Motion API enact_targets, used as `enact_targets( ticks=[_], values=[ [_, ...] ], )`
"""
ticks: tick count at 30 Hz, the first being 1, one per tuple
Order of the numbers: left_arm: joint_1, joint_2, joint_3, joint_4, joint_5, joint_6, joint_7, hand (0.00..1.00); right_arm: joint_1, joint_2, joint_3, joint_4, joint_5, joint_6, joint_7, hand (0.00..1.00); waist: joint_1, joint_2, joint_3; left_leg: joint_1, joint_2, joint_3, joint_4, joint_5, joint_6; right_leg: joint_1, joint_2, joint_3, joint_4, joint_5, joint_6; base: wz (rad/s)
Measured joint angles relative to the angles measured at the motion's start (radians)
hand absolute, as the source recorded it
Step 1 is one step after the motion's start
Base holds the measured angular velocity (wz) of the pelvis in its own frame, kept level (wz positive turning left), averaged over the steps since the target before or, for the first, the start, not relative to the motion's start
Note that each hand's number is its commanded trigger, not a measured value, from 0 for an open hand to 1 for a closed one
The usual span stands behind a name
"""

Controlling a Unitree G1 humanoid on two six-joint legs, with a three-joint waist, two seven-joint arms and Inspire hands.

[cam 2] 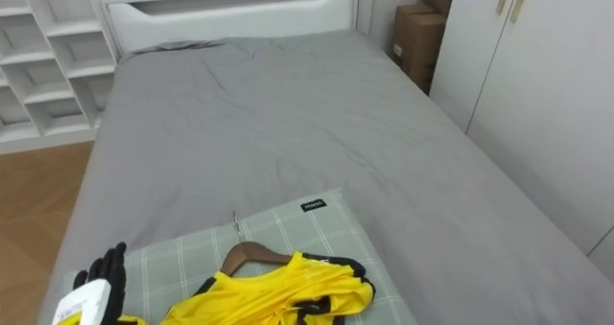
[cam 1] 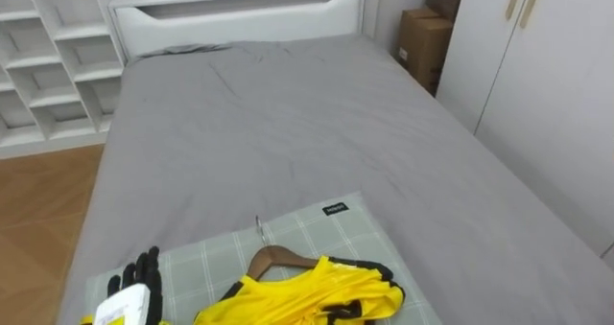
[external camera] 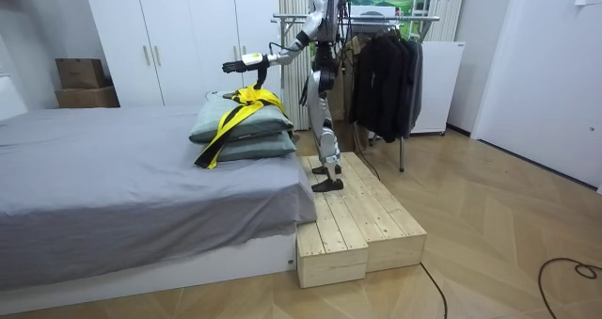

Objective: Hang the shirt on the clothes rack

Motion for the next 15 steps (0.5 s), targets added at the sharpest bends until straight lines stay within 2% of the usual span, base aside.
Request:
enact_targets(
  ticks=[7, 10, 12, 15],
  values=[
    [-0.089, 0.031, -0.005, 0.008, 0.015, 0.001, -0.01, 0.0, -0.008, -0.013, 0.004, 0.004, 0.012, -0.003, -0.007, 0.0, -0.035, 0.01, 0.0085, -0.056, 0.004, -0.002, 0.022, 0.002, 0.003, -0.043, 0.0, -0.005, 0.001, 0.007, 0.0, 0.03],
    [-0.153, 0.048, -0.005, 0.016, 0.016, 0.001, -0.013, 0.0, -0.033, -0.021, 0.005, 0.031, 0.017, -0.003, -0.013, 0.0, -0.056, 0.016, 0.0102, -0.1, 0.004, -0.004, 0.023, 0.009, 0.008, -0.087, 0.0, -0.009, 0.004, 0.016, 0.0, 0.05],
    [-0.209, 0.05, -0.005, 0.057, 0.014, 0.002, -0.013, 0.0, -0.032, -0.041, 0.012, 0.041, 0.016, 0.0, -0.013, 0.0, -0.061, 0.013, 0.0125, -0.121, 0.004, -0.002, 0.025, 0.013, 0.01, -0.109, -0.001, -0.009, 0.007, 0.02, 0.001, -0.02],
    [-0.244, 0.06, -0.024, 0.084, 0.01, 0.002, -0.014, 0.0, -0.034, -0.071, 0.046, 0.066, 0.006, 0.011, -0.028, 0.0, -0.066, 0.007, 0.0159, -0.144, 0.005, -0.002, 0.03, 0.013, 0.01, -0.133, -0.001, -0.01, 0.016, 0.02, 0.001, 0.0]
  ],
)
